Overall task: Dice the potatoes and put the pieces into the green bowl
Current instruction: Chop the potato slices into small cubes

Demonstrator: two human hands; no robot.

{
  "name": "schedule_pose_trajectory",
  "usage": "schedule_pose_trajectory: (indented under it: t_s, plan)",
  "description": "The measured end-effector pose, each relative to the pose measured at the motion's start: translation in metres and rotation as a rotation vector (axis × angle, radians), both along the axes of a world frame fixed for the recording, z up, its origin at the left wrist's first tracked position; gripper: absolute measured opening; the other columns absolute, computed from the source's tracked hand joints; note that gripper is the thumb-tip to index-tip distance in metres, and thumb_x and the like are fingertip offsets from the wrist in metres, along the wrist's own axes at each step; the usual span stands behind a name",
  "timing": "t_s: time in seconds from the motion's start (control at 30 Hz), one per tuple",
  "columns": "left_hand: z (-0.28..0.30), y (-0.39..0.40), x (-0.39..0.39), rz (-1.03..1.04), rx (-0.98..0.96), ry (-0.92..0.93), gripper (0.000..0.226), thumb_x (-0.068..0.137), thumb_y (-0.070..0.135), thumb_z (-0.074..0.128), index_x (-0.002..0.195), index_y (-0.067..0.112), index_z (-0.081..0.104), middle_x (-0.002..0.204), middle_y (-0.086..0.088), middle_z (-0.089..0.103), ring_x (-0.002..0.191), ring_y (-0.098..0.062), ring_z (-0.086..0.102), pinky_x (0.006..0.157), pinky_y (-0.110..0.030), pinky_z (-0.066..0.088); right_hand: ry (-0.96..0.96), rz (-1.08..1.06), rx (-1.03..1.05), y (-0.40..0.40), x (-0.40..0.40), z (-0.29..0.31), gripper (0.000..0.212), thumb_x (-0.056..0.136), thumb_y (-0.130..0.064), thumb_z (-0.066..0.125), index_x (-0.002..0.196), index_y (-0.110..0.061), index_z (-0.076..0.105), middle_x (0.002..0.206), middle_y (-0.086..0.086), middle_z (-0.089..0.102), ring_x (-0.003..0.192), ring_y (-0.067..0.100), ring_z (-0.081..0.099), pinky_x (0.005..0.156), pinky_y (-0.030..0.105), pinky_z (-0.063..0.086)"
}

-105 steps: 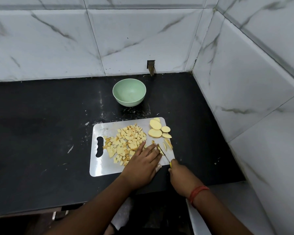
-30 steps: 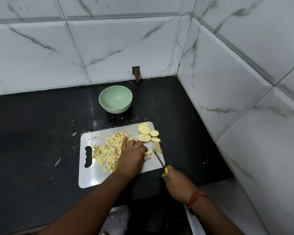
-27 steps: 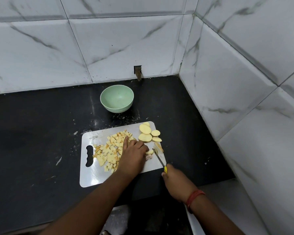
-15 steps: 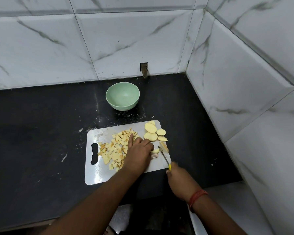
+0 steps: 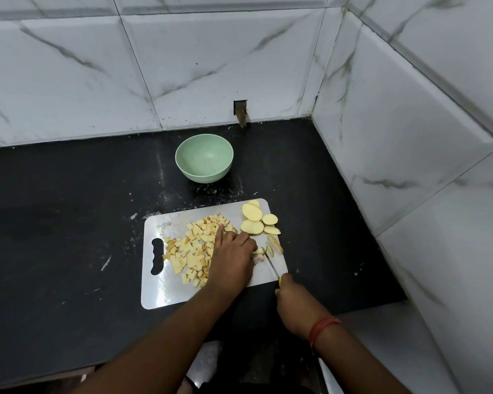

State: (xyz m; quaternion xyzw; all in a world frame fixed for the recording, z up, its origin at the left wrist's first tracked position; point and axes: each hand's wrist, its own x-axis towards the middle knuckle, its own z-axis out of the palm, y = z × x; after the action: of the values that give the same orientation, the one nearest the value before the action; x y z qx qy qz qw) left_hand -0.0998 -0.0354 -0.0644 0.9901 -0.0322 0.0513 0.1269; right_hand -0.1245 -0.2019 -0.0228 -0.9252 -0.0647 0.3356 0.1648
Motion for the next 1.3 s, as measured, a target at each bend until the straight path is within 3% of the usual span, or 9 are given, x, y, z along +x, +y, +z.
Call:
schedule_pose_trajectory:
  t_s: [0.1, 0.3, 0.5, 0.7, 0.83, 1.0, 1.17, 1.3]
  plan:
    - [-0.001, 0.000, 0.000, 0.001, -0.005, -0.016, 0.011, 0.087, 0.026, 0.069, 0.096, 0.019, 0.072, 0.100, 0.003, 0.064, 0.100, -0.025, 0.058, 0.123, -0.053, 0.019, 0.037, -0.013, -0.004, -0.010, -0.008, 0.000, 0.021, 0.101, -0.015, 0.038, 0.120, -0.006, 0.039, 0.098, 0.012, 0.062, 0.084, 0.025, 0.062, 0.066, 0.029, 0.040]
    - [-0.006, 0.006, 0.003, -0.010, -0.087, -0.025, 0.024, 0.082, 0.038, 0.080, 0.097, 0.021, 0.072, 0.097, 0.006, 0.063, 0.097, -0.021, 0.057, 0.122, -0.049, 0.020, -0.041, -0.014, 0.074, -0.014, -0.008, 0.009, 0.021, 0.104, -0.026, 0.035, 0.119, -0.012, 0.041, 0.098, 0.009, 0.062, 0.085, 0.021, 0.061, 0.071, 0.032, 0.045]
    - [-0.003, 0.011, 0.001, -0.037, -0.128, -0.036, 0.022, 0.084, 0.035, 0.079, 0.099, 0.020, 0.072, 0.095, 0.005, 0.060, 0.097, -0.019, 0.057, 0.124, -0.045, 0.019, -0.045, 0.014, 0.077, -0.004, 0.001, 0.012, 0.019, 0.104, -0.025, 0.034, 0.113, -0.011, 0.042, 0.092, 0.008, 0.059, 0.083, 0.022, 0.061, 0.072, 0.035, 0.047]
    - [-0.005, 0.009, 0.002, -0.025, -0.102, -0.019, 0.021, 0.082, 0.035, 0.080, 0.089, 0.019, 0.068, 0.091, 0.006, 0.062, 0.092, -0.018, 0.055, 0.122, -0.046, 0.024, -0.030, 0.046, 0.023, 0.002, 0.003, 0.002, 0.020, 0.103, -0.020, 0.037, 0.119, -0.008, 0.040, 0.079, 0.001, 0.050, 0.071, 0.015, 0.054, 0.057, 0.027, 0.038]
    - [-0.007, 0.006, 0.001, -0.008, -0.076, -0.022, 0.013, 0.084, 0.026, 0.078, 0.089, 0.019, 0.069, 0.092, 0.004, 0.063, 0.091, -0.020, 0.056, 0.122, -0.046, 0.026, -0.007, 0.063, 0.000, 0.000, 0.004, 0.000, 0.022, 0.102, -0.017, 0.039, 0.121, -0.008, 0.039, 0.075, -0.002, 0.046, 0.064, 0.009, 0.048, 0.052, 0.024, 0.036]
    - [-0.008, 0.006, 0.001, 0.001, -0.098, -0.036, 0.018, 0.082, 0.031, 0.081, 0.089, 0.019, 0.070, 0.090, 0.005, 0.063, 0.089, -0.019, 0.057, 0.120, -0.047, 0.029, 0.026, 0.075, 0.011, -0.015, -0.008, 0.000, 0.016, 0.103, -0.022, 0.038, 0.115, -0.011, 0.039, 0.074, -0.004, 0.043, 0.063, 0.008, 0.043, 0.050, 0.020, 0.029]
    - [-0.006, 0.008, -0.002, 0.005, -0.160, -0.072, 0.023, 0.082, 0.029, 0.082, 0.099, 0.016, 0.072, 0.094, 0.003, 0.063, 0.095, -0.020, 0.057, 0.122, -0.045, 0.026, -0.030, 0.028, 0.068, -0.013, -0.007, 0.010, 0.018, 0.104, -0.027, 0.036, 0.116, -0.014, 0.041, 0.098, 0.008, 0.062, 0.086, 0.021, 0.061, 0.071, 0.032, 0.047]
    - [-0.004, 0.011, -0.007, -0.007, -0.174, -0.097, 0.022, 0.084, 0.023, 0.080, 0.101, 0.012, 0.072, 0.097, -0.001, 0.062, 0.101, -0.023, 0.057, 0.122, -0.047, 0.029, -0.061, 0.061, 0.087, -0.005, -0.002, 0.012, 0.014, 0.104, -0.028, 0.035, 0.107, -0.015, 0.040, 0.082, 0.001, 0.053, 0.081, 0.021, 0.061, 0.073, 0.037, 0.049]
